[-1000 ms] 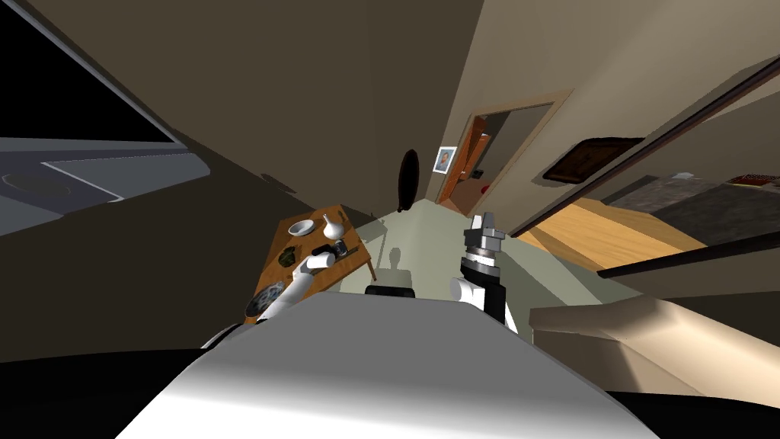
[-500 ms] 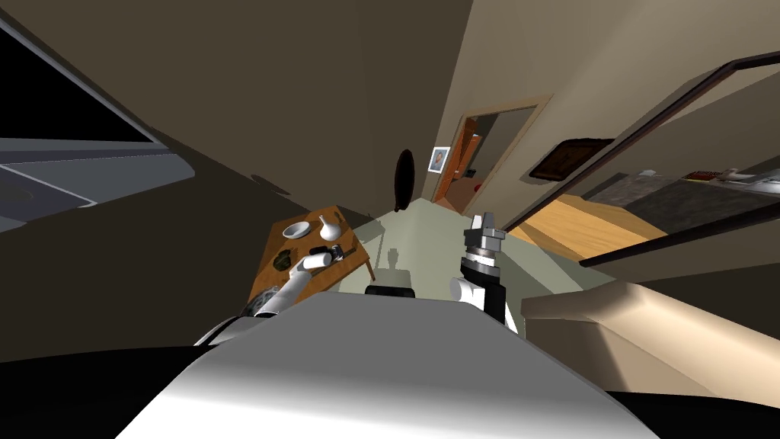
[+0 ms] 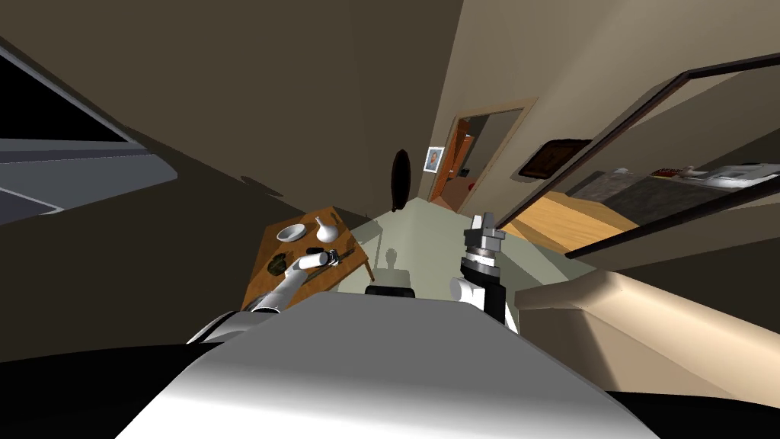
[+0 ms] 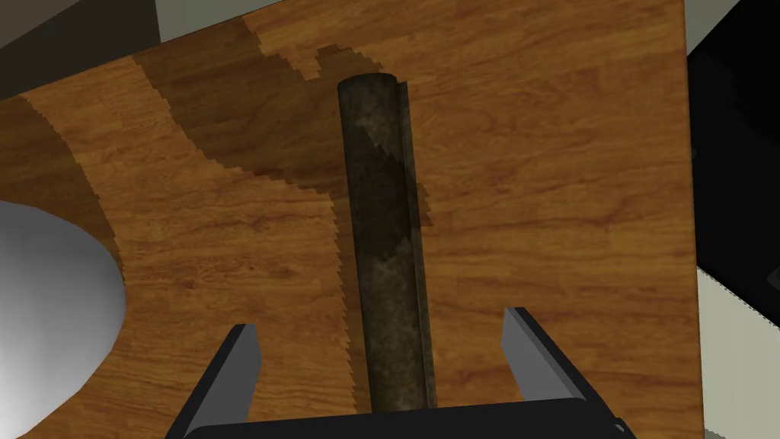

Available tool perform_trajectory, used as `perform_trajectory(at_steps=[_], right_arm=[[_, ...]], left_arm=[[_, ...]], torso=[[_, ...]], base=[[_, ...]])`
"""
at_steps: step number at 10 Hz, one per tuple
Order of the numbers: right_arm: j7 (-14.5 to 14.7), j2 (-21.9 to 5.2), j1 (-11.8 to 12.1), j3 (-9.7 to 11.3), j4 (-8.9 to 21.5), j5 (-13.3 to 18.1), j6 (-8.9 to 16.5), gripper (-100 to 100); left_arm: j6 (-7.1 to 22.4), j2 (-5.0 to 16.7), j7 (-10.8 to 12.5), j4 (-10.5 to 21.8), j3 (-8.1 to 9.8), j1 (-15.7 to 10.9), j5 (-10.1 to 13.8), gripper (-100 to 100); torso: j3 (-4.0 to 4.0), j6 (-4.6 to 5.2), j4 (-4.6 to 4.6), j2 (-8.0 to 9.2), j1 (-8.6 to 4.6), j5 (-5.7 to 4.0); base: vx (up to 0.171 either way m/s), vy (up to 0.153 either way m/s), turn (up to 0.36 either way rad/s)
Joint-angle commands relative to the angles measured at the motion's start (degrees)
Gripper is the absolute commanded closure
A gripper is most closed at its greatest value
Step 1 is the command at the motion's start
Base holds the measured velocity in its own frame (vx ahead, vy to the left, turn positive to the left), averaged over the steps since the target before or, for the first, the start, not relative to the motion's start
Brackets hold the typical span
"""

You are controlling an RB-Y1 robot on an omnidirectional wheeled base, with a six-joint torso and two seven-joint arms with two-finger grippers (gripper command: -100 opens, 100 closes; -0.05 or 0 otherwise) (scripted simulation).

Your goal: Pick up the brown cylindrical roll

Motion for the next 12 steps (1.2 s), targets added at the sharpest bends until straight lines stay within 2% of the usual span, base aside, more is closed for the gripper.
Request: perform_trajectory(at_steps=[1, 2, 3, 4, 6, 7, 9, 10, 12], right_arm=[[0.00, 0.00, 0.00, 0.00, 0.00, 0.00, 0.00, 0], [0.00, 0.00, 0.00, 0.00, 0.00, 0.00, 0.00, 0], [0.00, 0.00, 0.00, 0.00, 0.00, 0.00, 0.00, 0], [0.00, 0.00, 0.00, 0.00, 0.00, 0.00, 0.00, 0], [0.00, 0.00, 0.00, 0.00, 0.00, 0.00, 0.00, 0], [0.00, 0.00, 0.00, 0.00, 0.00, 0.00, 0.00, 0], [0.00, 0.00, 0.01, 0.00, 0.00, 0.00, 0.00, 0], [0.00, 0.00, 0.01, 0.00, 0.00, 0.00, 0.00, 0], [0.00, 0.00, 0.01, 0.00, 0.00, 0.00, 0.00, 0]], left_arm=[[2.86, 1.31, 0.12, 2.86, 0.29, -0.83, 1.79, -100], [3.80, 1.31, 0.12, 3.75, 0.29, -0.83, 1.79, -100], [5.63, 2.17, 0.15, 6.08, 0.50, -1.52, 2.85, -100], [6.04, 2.17, 0.15, 6.08, 0.50, -1.52, 2.85, -100], [9.47, 3.76, 0.13, 10.30, 0.91, -2.73, 4.67, -100], [10.01, 3.76, 0.13, 10.30, 0.91, -2.73, 4.67, -100], [13.25, 5.05, 0.03, 13.80, 1.29, -3.69, 6.07, -100], [13.25, 5.05, 0.03, 13.80, 1.29, -3.69, 6.07, -100], [15.66, 5.85, -0.11, 16.47, 1.55, -4.30, 7.06, -100]], torso=[[0.00, 0.00, 0.00, 0.00, 0.00, 0.00], [-0.01, 0.01, 0.00, -0.02, 0.01, 0.00], [-0.01, -0.02, -0.01, -0.02, 0.02, 0.01], [-0.02, -0.01, -0.01, -0.04, 0.02, 0.01], [-0.03, 0.00, -0.01, -0.05, 0.01, 0.00], [-0.05, 0.00, -0.01, -0.09, 0.04, 0.00], [-0.05, -0.01, -0.02, -0.09, 0.04, 0.01], [-0.05, -0.01, -0.02, -0.10, 0.07, 0.01], [-0.06, -0.01, -0.02, -0.11, 0.02, 0.01]], base=[[0.000, 0.020, -0.157], [0.002, 0.023, -0.065], [0.007, 0.021, -0.082], [0.006, 0.017, -0.041], [0.012, 0.024, -0.103], [0.018, 0.028, -0.040], [0.020, 0.033, -0.079], [0.019, 0.029, -0.030], [0.027, 0.026, -0.049]])
